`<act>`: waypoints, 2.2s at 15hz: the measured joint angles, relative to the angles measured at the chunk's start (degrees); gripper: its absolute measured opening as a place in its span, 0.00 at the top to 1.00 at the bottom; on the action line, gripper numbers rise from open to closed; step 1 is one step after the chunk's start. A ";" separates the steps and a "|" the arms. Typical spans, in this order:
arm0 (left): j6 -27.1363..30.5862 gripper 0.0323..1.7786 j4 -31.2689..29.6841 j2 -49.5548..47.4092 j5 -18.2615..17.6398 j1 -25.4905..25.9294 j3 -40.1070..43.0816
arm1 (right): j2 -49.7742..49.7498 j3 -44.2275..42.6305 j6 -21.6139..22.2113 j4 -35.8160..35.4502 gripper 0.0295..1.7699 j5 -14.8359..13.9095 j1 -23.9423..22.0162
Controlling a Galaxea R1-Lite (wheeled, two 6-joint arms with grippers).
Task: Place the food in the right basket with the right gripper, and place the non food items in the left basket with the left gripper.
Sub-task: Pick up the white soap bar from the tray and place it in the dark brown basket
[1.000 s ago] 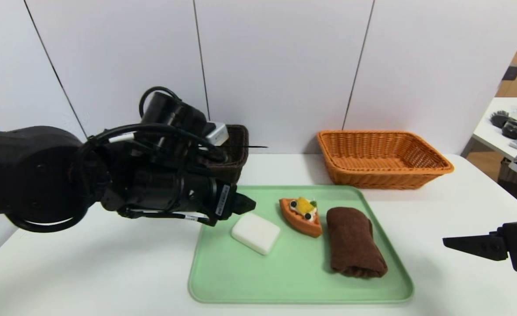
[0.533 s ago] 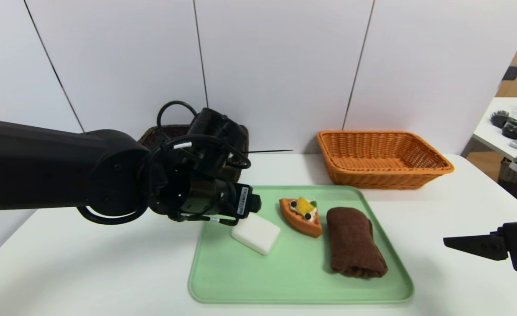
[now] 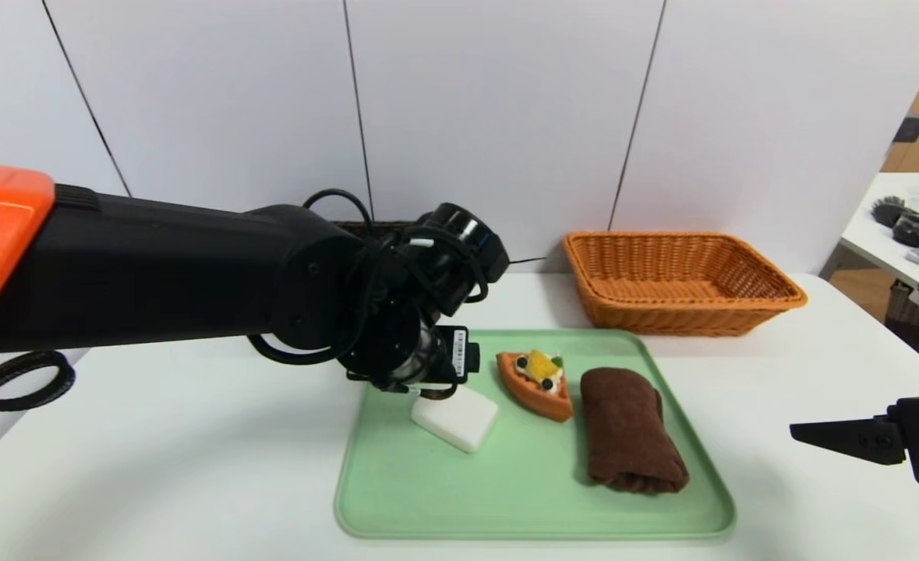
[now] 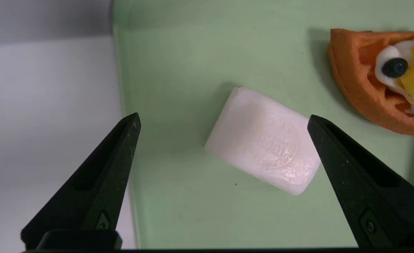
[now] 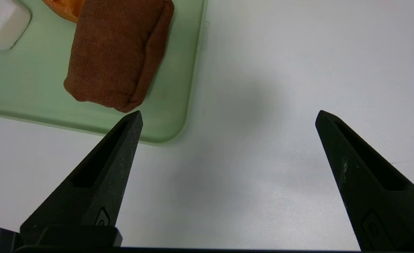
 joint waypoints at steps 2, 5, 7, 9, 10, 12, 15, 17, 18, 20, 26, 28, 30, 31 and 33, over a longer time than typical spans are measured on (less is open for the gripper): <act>-4.71 0.05 3.17 2.38 3.47 -1.46 -3.80 | -0.27 0.39 0.00 -0.01 0.04 0.04 0.01; -12.68 0.05 8.95 6.17 6.47 -2.88 -10.14 | -0.50 0.55 0.00 0.05 0.04 0.09 0.01; -18.13 0.05 12.70 8.63 7.98 -3.47 -14.25 | -0.61 0.74 -0.07 -0.01 0.04 0.11 0.00; -23.11 0.05 16.84 10.97 9.40 -3.90 -17.77 | -0.66 0.87 -0.05 -0.01 0.04 0.26 0.06; -25.32 0.05 18.91 12.04 10.01 -4.14 -19.15 | -0.68 0.89 -0.05 -0.04 0.04 0.26 0.11; -29.84 0.05 22.69 14.28 10.80 -4.41 -21.64 | -0.71 0.91 -0.02 -0.01 0.04 0.26 0.48; -33.15 0.05 25.05 16.76 10.80 -4.63 -23.72 | -0.68 0.94 0.12 -0.04 0.04 0.28 0.83; -33.29 0.05 24.99 17.42 10.80 -4.86 -23.95 | -0.71 0.96 0.15 -0.04 0.04 0.26 0.94; -33.32 0.05 24.94 17.59 10.83 -5.16 -24.00 | -0.71 0.98 0.15 -0.04 0.04 0.28 0.96; -33.40 0.05 24.77 17.86 10.80 -5.77 -24.22 | -0.71 1.00 0.20 -0.04 0.04 0.28 1.27; -34.21 0.05 24.67 17.98 10.89 -6.62 -24.39 | -0.71 1.24 0.17 -0.04 0.04 0.33 1.50; -34.30 0.05 23.81 17.83 11.02 -6.62 -24.39 | -0.68 1.52 0.15 -0.09 0.04 0.37 1.61; -35.57 0.05 23.34 17.70 11.61 -6.66 -24.47 | -0.57 1.72 0.17 -0.20 0.04 0.41 1.94; -36.22 0.05 23.21 17.68 12.46 -6.66 -24.47 | -0.52 1.79 0.15 -0.15 0.04 0.39 2.12; -37.57 0.05 22.95 17.68 13.20 -6.66 -24.47 | -0.46 1.82 0.15 0.00 0.04 0.33 2.32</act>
